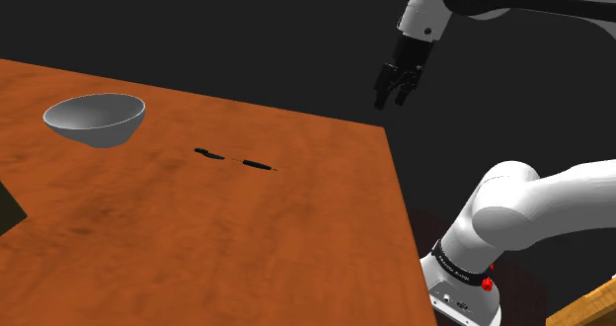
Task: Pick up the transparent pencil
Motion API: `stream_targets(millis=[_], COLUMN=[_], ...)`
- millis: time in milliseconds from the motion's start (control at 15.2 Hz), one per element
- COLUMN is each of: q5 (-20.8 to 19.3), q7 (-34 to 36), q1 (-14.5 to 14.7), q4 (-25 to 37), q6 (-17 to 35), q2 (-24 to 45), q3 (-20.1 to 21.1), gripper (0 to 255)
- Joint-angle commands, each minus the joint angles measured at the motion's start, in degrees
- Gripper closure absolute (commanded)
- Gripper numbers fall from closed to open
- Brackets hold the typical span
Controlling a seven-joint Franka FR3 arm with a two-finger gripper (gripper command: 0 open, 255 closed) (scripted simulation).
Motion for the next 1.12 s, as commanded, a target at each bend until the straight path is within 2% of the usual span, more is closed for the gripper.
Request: stream_targets(millis=[0, 528, 1056], q5=[0.0, 3.2, 4.7], q7=[0.0, -2.5, -4.8], q1=[0.0, 6.2, 11.3], q4=[0.0, 3.8, 9.9], q6=[0.0, 9.0, 16.0], q2=[0.0, 10.6, 21.5], q3=[0.0, 5.3, 10.8], gripper=[0, 0, 0])
